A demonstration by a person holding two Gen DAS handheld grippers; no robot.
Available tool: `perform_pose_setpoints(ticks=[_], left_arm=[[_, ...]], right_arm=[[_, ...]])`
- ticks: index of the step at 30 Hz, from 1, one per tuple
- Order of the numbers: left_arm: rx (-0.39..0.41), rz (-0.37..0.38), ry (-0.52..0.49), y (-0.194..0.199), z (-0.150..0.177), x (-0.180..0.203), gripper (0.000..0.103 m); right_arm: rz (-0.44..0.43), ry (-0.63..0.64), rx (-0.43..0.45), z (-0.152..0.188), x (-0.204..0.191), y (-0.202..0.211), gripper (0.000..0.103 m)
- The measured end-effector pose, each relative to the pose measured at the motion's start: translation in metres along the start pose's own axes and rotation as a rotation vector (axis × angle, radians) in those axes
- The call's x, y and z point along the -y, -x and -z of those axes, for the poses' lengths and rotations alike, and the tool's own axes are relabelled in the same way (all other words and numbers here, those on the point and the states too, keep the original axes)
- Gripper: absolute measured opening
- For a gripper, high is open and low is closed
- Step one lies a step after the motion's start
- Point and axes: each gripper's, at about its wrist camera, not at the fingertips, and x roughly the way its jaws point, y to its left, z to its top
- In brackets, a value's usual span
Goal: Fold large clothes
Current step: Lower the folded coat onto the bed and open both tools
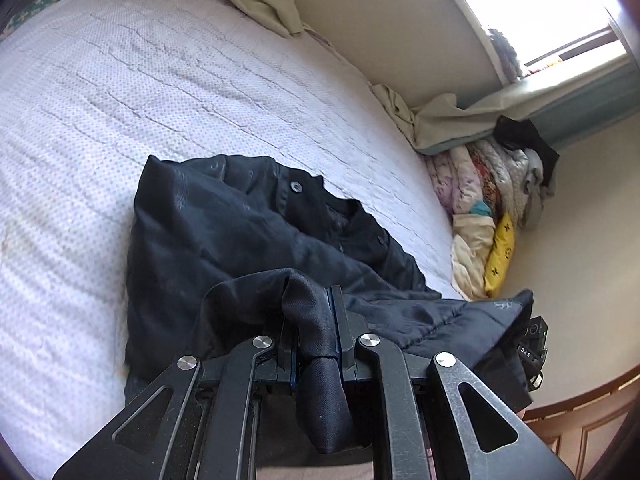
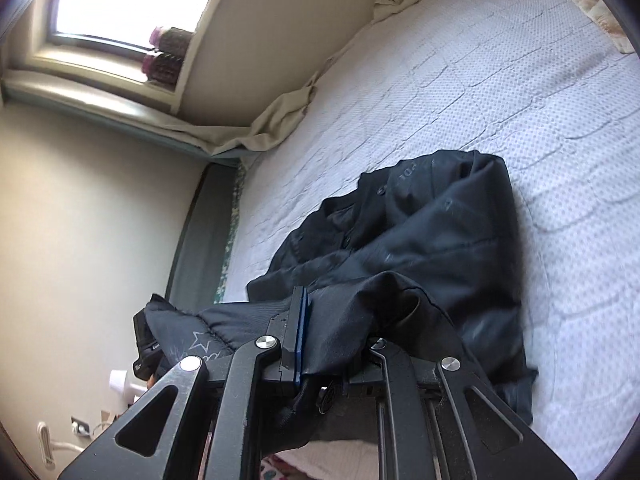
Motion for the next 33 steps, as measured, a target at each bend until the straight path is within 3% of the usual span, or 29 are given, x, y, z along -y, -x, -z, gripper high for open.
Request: perform_pose_setpoints(ticks=[9,19,24,26,29,33], left_arm=[[-0.052,-0.009,0.055,-0.051,-0.021,-0.028,0.015],[-0.039,-0.001,0.099,-0.066,-0.032,-0.039,0.018],[-0.015,0.030,0.111,-0.062,-0.035,-0.039,0.033],[-0.002,0.056,0.126,-0.057,-0.036,-0.043,0.043],[0.016,0.093,0.149,-0.051,-0.036,-0.045,0.050],[0.044,0.142,0.172,-0.038,-0.033,-0.045,0.060]], right_arm=[[0.055,-0.078,-0.058,-0.028,0.040,-0.055,0.009],[0.041,-0.125,-0.054,-0.039,0.058,-0.079,0.011],[0.003,-0.168,-0.020,-0.041,0.061,-0.070,0.024],[-0.027,-0.189,0.008,-0.041,0.061,-0.063,0.039],[-0.068,-0.215,0.042,-0.042,0.060,-0.054,0.053],[-0.076,-0.198,0.069,-0.042,0.053,-0.048,0.058]])
